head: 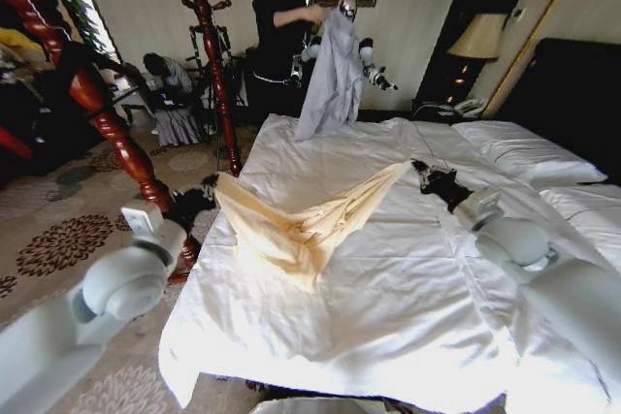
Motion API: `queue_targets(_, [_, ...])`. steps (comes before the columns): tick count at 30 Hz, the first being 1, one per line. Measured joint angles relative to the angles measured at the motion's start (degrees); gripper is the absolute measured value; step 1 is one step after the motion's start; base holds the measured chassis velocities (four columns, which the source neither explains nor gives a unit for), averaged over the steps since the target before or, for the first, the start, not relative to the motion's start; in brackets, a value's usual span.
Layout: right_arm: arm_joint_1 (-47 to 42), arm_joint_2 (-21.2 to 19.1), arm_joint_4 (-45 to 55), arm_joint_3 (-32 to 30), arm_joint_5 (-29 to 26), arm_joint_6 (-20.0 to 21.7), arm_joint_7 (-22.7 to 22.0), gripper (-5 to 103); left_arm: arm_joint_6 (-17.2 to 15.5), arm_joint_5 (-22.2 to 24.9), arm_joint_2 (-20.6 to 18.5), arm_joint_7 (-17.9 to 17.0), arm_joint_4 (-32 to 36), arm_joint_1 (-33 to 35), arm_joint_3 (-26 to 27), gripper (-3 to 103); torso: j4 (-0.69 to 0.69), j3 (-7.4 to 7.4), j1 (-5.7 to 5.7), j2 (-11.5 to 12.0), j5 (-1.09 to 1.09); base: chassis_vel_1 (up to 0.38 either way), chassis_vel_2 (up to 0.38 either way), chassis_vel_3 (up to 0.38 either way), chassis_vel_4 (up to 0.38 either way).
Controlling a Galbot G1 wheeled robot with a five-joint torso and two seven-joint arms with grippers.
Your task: Pick up the clothes from the bed and hang them on the clothes hanger.
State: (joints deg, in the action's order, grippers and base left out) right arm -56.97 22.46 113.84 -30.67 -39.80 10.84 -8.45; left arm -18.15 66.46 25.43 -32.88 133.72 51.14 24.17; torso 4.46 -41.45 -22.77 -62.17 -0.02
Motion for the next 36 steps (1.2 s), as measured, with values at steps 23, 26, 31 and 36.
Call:
queue_targets(23, [18.56,-8.94,-4.24,-0.14,-22.69,13.28,-6.70,0,-1.90,13.32,2.69,-0.42,-20.57,-55.29,-30.56,0,0.09,-0.02,-0.03,0.01,0.04,0.000,0.000,0.000,0.000])
queue_targets(26, [18.40,-9.34,-3.61,-1.48,-25.54,13.44,-6.94,0,-2.79,15.00,4.11,-2.42,-19.00,-60.88,-34.38,0,0.12,-0.02,-0.04,0.01,0.15,0.000,0.000,0.000,0.000])
queue_targets(31, [17.70,-10.25,3.53,-5.27,-31.57,16.24,-8.89,0,-2.26,15.91,-4.03,-0.61,-11.25,-54.80,-25.23,0,-0.04,0.02,0.00,0.00,0.00,0.000,0.000,0.000,0.000])
queue_targets(36, [15.64,-10.39,9.97,-13.46,-42.41,24.83,-12.07,0,-1.14,19.44,-14.08,-1.20,-3.90,-41.01,-11.31,0,-0.11,0.03,0.04,-0.02,-0.02,0.000,0.000,0.000,0.000])
